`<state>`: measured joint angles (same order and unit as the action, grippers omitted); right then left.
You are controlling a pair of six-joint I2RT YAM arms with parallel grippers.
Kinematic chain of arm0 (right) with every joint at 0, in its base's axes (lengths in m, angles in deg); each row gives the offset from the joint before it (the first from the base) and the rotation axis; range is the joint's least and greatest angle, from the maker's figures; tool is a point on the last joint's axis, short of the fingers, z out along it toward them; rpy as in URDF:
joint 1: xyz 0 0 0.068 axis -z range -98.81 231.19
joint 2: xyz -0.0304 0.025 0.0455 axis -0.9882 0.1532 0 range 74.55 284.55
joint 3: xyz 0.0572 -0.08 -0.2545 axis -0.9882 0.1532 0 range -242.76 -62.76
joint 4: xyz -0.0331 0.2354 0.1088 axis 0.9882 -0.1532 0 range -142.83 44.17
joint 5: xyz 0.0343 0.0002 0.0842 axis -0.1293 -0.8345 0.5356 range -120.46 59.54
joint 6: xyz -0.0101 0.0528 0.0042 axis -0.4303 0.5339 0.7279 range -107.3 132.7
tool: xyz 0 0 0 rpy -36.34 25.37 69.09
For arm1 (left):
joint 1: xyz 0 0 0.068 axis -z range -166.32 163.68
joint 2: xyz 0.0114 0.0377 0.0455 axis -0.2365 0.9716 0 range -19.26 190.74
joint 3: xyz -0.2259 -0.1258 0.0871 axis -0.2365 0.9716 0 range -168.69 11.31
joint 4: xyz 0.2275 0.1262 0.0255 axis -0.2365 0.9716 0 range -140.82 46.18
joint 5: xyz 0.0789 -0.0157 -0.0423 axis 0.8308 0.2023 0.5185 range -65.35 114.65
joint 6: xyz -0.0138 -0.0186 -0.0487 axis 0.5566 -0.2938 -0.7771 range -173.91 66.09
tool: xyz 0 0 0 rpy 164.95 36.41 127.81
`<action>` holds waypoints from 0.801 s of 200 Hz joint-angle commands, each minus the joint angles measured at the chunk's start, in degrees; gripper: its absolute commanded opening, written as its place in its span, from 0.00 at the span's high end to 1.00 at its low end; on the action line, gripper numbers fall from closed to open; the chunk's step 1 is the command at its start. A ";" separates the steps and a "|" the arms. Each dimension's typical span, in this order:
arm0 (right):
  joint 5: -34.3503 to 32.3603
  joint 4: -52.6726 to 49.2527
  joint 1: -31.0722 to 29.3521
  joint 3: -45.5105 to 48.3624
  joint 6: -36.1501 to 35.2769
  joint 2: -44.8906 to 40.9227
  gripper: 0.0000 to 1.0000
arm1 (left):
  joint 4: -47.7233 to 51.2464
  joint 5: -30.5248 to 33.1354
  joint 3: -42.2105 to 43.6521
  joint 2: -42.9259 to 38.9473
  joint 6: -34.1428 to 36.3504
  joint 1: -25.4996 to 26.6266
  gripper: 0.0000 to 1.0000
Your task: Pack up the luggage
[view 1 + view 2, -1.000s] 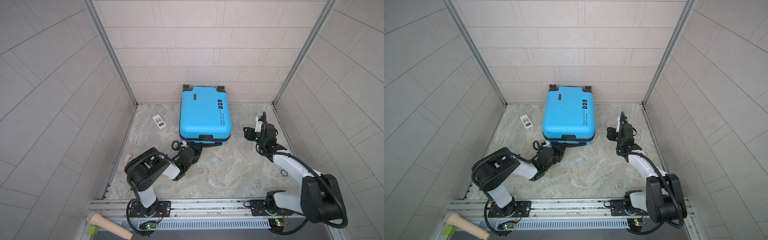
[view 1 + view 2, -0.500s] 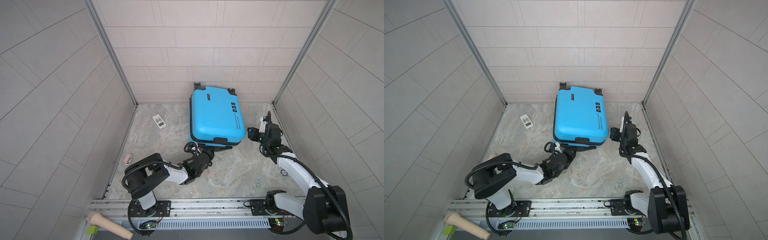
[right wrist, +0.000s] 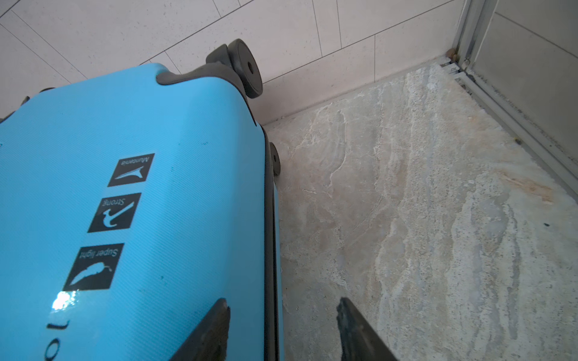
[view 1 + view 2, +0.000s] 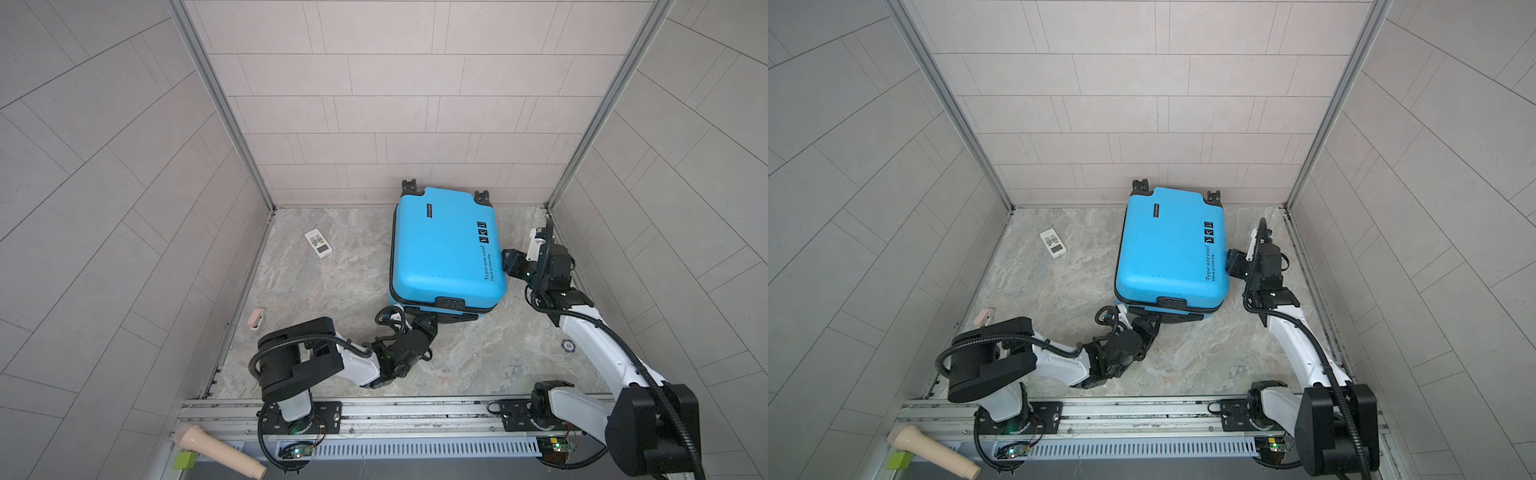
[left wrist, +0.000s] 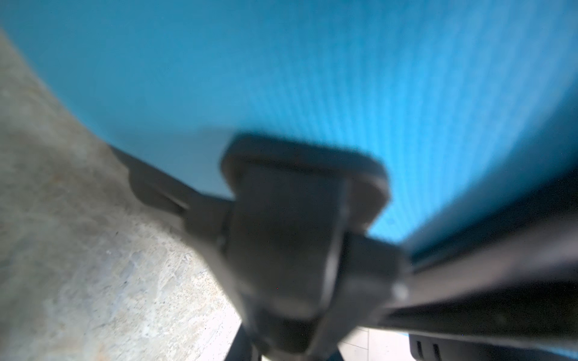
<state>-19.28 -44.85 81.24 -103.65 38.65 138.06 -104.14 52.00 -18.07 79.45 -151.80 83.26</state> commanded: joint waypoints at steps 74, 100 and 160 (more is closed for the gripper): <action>0.51 -3.21 -0.14 -2.70 -0.04 -0.38 0.39 | 2.24 9.07 3.81 -5.03 -2.65 5.87 0.24; 0.20 -3.78 -0.14 -3.80 0.24 0.12 0.39 | 13.02 11.01 2.20 -14.24 2.59 7.40 0.24; -3.66 -9.00 -0.05 -7.54 0.21 -0.60 0.32 | 37.53 18.41 -10.77 -33.86 46.81 7.11 0.22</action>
<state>-20.16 -50.69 81.22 -108.78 38.87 138.37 -76.22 64.03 -25.44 50.82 -130.84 90.63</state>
